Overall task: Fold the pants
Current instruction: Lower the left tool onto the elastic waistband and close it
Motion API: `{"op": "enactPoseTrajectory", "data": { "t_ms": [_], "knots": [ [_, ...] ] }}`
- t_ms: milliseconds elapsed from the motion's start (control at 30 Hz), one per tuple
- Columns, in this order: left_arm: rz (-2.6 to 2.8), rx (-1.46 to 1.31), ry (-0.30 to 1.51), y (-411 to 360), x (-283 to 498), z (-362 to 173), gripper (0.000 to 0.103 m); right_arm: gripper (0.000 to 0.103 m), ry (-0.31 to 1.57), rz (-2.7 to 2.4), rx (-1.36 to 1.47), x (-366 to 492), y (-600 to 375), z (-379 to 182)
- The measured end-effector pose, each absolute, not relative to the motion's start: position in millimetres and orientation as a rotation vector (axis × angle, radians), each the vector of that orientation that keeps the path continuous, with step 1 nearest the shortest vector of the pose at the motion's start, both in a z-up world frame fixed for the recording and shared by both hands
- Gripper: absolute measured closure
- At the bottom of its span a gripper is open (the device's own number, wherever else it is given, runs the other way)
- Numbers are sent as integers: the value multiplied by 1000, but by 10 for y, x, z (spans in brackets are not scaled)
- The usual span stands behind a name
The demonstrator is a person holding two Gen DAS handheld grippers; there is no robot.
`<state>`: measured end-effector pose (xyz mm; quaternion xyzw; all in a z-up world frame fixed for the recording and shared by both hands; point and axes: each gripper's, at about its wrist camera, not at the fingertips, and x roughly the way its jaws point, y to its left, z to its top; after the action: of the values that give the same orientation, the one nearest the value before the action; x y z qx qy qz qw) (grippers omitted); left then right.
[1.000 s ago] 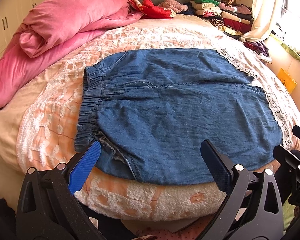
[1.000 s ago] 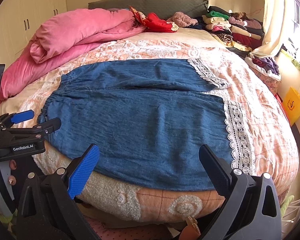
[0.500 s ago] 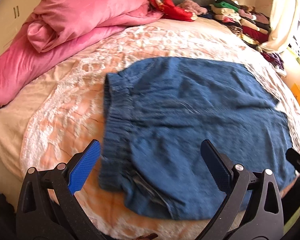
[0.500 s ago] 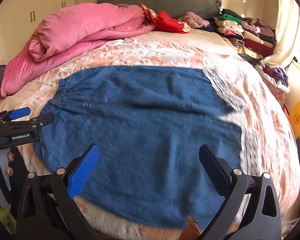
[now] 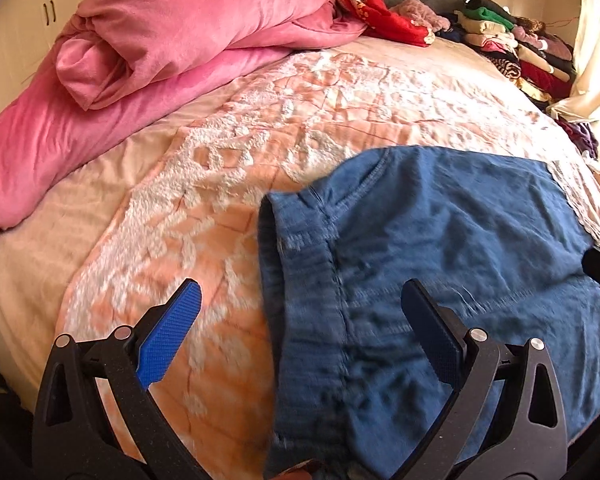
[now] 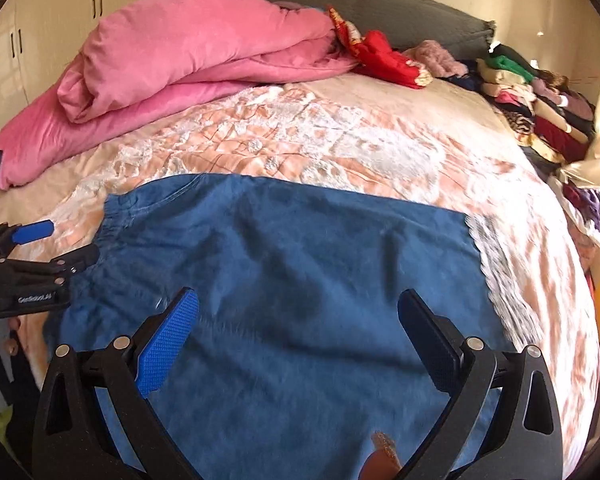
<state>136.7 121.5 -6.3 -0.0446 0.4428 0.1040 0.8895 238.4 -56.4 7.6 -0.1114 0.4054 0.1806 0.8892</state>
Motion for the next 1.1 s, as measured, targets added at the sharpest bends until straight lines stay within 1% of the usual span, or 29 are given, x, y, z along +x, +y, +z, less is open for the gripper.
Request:
{"op": "enactPoseTrajectory", "data": {
  "t_ms": [367, 667, 733, 800, 833, 867, 900, 1000, 1100],
  "knots": [
    [187, -94, 968, 1363, 1856, -262, 9, 4, 914, 391, -285, 3281, -255, -240],
    [138, -161, 996, 1618, 2155, -404, 9, 4, 916, 456, -405, 3805, 38, -433],
    [127, -150, 997, 1610, 2193, -442, 19, 4, 910, 465, -443, 3869, 101, -472],
    [97, -137, 995, 1573, 2211, -470, 45, 4, 917, 480, -470, 3937, 165, -523],
    [77, -127, 988, 1543, 2214, -472, 52, 4, 924, 493, -481, 3979, 198, -558],
    [61, -114, 978, 1513, 2213, -466, 62, 4, 931, 496, -488, 4003, 217, -577],
    [60, -92, 960, 1480, 2198, -441, 69, 4, 937, 501, -495, 4031, 241, -597],
    [44, -93, 912, 1481, 2142, -343, 76, 4, 940, 524, -513, 4076, 303, -631],
    [32, -84, 858, 1464, 2027, -216, 78, 4, 926, 564, -521, 4063, 353, -606]
  ]
}}
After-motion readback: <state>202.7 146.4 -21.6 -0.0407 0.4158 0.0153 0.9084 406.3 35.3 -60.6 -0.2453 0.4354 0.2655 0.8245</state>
